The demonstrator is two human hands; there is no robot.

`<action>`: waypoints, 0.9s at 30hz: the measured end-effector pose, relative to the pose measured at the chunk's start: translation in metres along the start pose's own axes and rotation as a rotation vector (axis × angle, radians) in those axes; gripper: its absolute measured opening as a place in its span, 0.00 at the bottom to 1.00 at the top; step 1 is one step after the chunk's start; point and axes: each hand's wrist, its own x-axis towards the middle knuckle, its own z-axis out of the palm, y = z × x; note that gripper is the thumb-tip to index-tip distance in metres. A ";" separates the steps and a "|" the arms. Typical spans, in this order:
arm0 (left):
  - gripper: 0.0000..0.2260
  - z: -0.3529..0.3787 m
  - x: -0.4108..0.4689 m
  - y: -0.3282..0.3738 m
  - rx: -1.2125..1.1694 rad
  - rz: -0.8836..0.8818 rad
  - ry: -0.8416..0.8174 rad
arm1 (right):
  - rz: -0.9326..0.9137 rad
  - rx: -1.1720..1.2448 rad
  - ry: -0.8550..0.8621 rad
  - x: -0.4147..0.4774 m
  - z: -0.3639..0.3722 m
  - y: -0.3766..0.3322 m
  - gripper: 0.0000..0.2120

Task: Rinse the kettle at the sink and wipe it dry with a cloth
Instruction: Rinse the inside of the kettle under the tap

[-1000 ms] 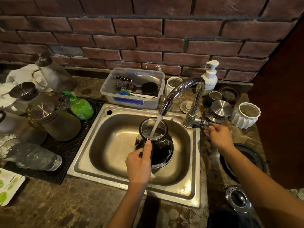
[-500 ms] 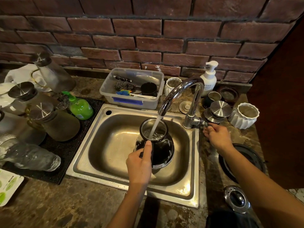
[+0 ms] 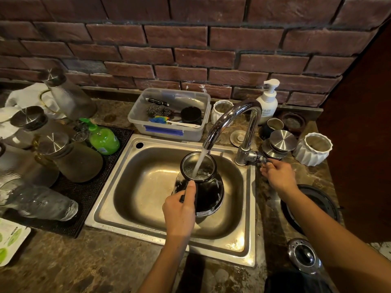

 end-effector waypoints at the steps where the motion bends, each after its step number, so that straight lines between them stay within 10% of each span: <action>1: 0.29 0.000 0.000 0.000 0.000 -0.003 0.004 | 0.000 0.000 -0.003 -0.002 0.000 -0.002 0.11; 27: 0.29 -0.007 0.003 0.002 0.004 0.010 -0.009 | 0.058 0.016 0.085 -0.030 0.006 -0.022 0.16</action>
